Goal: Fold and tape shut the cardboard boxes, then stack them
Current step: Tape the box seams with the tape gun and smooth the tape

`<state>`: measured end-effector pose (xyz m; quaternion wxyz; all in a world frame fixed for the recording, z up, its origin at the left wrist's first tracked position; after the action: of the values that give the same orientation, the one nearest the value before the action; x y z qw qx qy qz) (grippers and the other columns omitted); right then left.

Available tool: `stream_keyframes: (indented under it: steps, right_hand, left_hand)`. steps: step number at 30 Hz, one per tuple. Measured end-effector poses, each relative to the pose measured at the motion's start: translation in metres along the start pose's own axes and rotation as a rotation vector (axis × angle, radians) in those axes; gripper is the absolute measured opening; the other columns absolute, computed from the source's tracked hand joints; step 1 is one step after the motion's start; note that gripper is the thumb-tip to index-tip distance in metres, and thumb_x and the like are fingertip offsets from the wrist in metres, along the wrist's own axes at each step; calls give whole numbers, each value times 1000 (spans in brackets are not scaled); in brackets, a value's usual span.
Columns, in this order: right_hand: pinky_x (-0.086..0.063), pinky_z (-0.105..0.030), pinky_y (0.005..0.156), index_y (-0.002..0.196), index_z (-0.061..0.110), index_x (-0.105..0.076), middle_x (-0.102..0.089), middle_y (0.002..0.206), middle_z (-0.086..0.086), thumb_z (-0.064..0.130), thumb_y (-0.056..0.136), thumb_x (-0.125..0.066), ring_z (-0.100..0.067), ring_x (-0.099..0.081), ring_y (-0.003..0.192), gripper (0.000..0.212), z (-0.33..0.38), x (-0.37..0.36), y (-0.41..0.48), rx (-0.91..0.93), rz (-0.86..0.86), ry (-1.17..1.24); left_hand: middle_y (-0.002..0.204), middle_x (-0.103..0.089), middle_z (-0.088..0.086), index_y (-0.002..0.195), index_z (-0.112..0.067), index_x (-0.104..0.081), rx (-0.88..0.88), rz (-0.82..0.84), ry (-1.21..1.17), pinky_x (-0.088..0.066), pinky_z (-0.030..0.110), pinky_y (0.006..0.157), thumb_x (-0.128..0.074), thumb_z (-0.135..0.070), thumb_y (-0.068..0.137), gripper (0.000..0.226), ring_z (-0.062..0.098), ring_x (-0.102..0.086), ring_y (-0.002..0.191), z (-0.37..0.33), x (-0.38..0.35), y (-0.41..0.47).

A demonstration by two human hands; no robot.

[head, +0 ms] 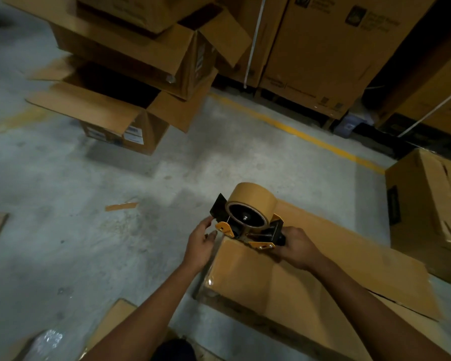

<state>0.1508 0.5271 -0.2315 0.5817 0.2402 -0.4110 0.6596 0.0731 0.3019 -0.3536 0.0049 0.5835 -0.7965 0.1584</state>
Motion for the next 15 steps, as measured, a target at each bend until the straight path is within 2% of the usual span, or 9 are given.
stream_keyframes:
  steps: [1, 3, 5, 7, 8, 10, 13, 15]
  right_hand:
    - [-43, -31, 66, 98, 16, -75, -69, 84, -3, 69, 70, -55, -18, -63, 75, 63, -1, -1, 1, -6, 9, -11]
    - [-42, -28, 67, 104, 15, -76, -72, 91, -6, 51, 80, -71, -17, -63, 80, 43, -4, -1, 4, -50, 13, -61]
    - [-44, -28, 69, 105, 16, -76, -74, 93, -5, 35, 84, -76, -17, -65, 83, 28, -4, 0, 6, -84, 28, -80]
    - [-45, -26, 65, 98, 15, -76, -74, 83, -2, 33, 83, -78, -14, -67, 76, 23, -2, 0, 6, -120, 56, -57]
    - [-45, -25, 60, 93, 14, -75, -72, 76, -2, 33, 83, -78, -11, -66, 68, 22, 0, 0, 6, -129, 71, -38]
    - [-48, -24, 58, 87, 15, -75, -70, 68, 0, 38, 83, -77, -6, -62, 59, 23, 4, -2, 5, -138, 88, -19]
    - [-52, -31, 67, 85, 17, -75, -73, 73, -2, 39, 82, -77, -15, -67, 69, 23, 7, -1, 7, -123, 66, -34]
    - [-48, -30, 65, 82, 15, -73, -71, 72, -3, 38, 83, -77, -16, -64, 68, 23, 7, 2, 7, -102, 66, -56]
  left_hand:
    - [130, -63, 3, 134, -9, -58, -5, 38, -66, -45, 35, 105, -51, -7, 101, 34, 15, -57, 121, -4, 1, -5]
    - [96, -70, -5, 103, -8, -67, 14, 150, -204, -48, 32, 90, -47, -1, 100, 21, 10, -63, 94, -15, 0, -16]
    - [72, -62, -12, 82, -13, -60, 39, 237, -241, -44, 28, 74, -47, 0, 99, 25, 8, -59, 75, -21, -1, -23]
    - [78, -65, -12, 87, -20, -59, 31, 314, -197, -46, 28, 73, -53, -8, 97, 18, 11, -62, 79, -22, 0, -27]
    - [89, -69, -8, 97, -23, -61, 20, 351, -170, -49, 29, 78, -56, -13, 97, 11, 13, -65, 88, -22, 0, -29]
    - [110, -70, 0, 116, -29, -58, 11, 415, -122, -52, 34, 91, -56, -19, 99, 19, 16, -66, 104, -21, 3, -29]
    - [114, -70, 2, 126, -30, -55, 38, 454, -91, -54, 37, 91, -54, -23, 101, 25, 19, -67, 108, -20, 6, -26]
    - [114, -70, 1, 126, -27, -56, 59, 452, -71, -53, 37, 91, -54, -23, 101, 25, 21, -67, 108, -20, 7, -25]
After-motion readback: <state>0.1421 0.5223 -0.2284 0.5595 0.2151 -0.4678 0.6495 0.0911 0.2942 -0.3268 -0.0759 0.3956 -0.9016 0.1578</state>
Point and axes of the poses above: each hand's wrist, its own y-axis towards the middle knuckle, its own x-axis out of the back of the hand, z = x × y, the point moved 1 cm from there along y, towards the middle knuckle
